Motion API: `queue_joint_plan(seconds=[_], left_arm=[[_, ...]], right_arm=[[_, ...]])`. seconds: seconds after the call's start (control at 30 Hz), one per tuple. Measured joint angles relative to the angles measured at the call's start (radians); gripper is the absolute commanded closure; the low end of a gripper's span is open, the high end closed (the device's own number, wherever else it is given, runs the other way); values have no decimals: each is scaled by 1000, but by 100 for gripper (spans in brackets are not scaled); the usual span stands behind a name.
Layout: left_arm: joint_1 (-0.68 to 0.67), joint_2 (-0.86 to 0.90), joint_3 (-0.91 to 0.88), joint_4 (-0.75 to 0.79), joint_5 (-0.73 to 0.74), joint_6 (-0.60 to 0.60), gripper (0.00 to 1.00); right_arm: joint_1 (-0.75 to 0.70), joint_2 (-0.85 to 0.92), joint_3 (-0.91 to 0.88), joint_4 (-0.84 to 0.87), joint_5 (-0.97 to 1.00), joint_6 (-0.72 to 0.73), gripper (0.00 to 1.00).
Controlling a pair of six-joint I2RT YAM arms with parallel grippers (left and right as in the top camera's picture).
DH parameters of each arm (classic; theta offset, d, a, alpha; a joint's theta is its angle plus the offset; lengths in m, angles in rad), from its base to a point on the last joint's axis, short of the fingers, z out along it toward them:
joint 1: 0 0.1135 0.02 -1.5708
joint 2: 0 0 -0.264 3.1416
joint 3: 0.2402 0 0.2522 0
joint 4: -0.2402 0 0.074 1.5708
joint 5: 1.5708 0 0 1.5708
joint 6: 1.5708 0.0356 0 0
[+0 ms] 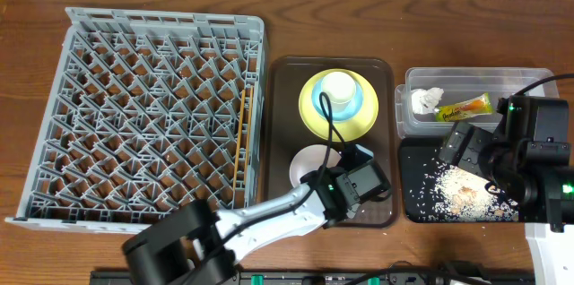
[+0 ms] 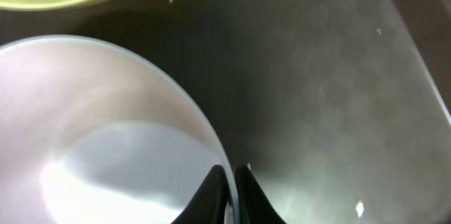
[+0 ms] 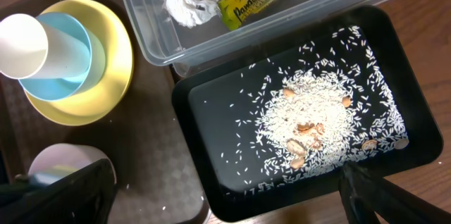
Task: Sort waste into correct bins and load items into the dishwasher
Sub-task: 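Reach the left gripper to the white bowl and grasp its rim, then carry the white bowl left and place it into the dish rack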
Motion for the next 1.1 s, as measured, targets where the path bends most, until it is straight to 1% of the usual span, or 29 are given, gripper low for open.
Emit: queue_joint_plan(seconds=[0.17, 0.3, 0.37, 0.5, 0.63, 0.77, 0.9, 1.0, 1.1], left_arm=[[23, -142, 0, -44, 82, 0, 93], [117, -286, 4, -49, 223, 2, 93], [199, -345, 7, -49, 325, 9, 93], [364, -392, 7, -48, 530, 32, 93], [592, -394, 7, -18, 810, 71, 93], [844, -392, 8, 59, 1076, 87, 92], [1068, -366, 8, 158, 1277, 77, 92], [1172, -306, 9, 283, 1408, 42, 92], [1229, -204, 13, 460, 1529, -41, 92]], right_arm=[[0, 0, 0, 0, 0, 0, 1], [0, 0, 0, 0, 0, 0, 1], [0, 0, 0, 0, 0, 0, 1], [0, 0, 0, 0, 0, 0, 1], [0, 0, 0, 0, 0, 0, 1], [0, 0, 0, 0, 0, 0, 1], [0, 0, 0, 0, 0, 0, 1], [0, 0, 0, 0, 0, 0, 1], [0, 0, 0, 0, 0, 0, 1]])
